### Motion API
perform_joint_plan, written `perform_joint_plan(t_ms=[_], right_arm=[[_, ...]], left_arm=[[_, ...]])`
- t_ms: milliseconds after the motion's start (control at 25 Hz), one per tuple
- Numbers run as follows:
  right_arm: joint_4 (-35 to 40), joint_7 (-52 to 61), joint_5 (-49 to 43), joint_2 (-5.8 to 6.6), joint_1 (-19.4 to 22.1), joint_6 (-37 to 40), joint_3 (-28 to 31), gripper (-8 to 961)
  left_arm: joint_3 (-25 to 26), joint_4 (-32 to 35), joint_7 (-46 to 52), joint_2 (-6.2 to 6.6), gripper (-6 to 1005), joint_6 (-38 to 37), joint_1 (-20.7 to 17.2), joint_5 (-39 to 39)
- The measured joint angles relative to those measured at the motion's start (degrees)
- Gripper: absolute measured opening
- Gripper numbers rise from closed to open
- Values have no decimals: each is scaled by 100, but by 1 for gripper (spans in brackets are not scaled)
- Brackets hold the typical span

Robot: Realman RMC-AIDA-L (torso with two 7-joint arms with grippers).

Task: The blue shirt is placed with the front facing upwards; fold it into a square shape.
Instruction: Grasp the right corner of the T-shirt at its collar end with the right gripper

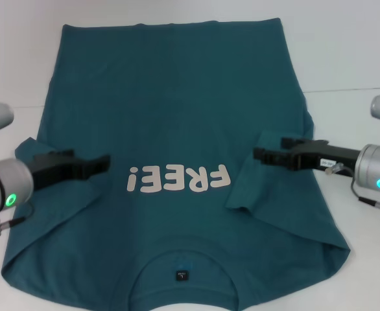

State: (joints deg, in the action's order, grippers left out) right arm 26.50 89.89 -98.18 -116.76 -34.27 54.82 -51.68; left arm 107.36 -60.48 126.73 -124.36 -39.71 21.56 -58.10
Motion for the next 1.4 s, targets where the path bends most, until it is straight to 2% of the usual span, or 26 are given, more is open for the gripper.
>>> perform_joint_plan(t_ms=[40, 80, 240, 560, 840, 1160, 1400], right_arm=[[1, 19, -1, 36, -6, -46, 1, 942], [1, 52, -3, 70, -19, -83, 0, 942], [8, 170, -8, 147, -66, -244, 0, 942], [13, 428, -352, 139, -326, -628, 1, 941], [14, 452, -343, 112, -388, -702, 44, 942], [13, 457, -318, 75, -358, -699, 160, 941], [13, 424, -315, 7, -305, -677, 191, 941]], left_arm=[[0, 0, 0, 0, 859, 0, 0, 0], [25, 98, 99, 3, 859, 83, 168, -30], [29, 308, 293, 17, 859, 388, 456, -38], [304, 870, 242, 53, 858, 544, 981, 8], [321, 810, 54, 100, 858, 472, 668, 43], [260, 385, -387, 48, 859, 7, 131, 45], [85, 242, -591, 31, 859, -138, -27, 45]])
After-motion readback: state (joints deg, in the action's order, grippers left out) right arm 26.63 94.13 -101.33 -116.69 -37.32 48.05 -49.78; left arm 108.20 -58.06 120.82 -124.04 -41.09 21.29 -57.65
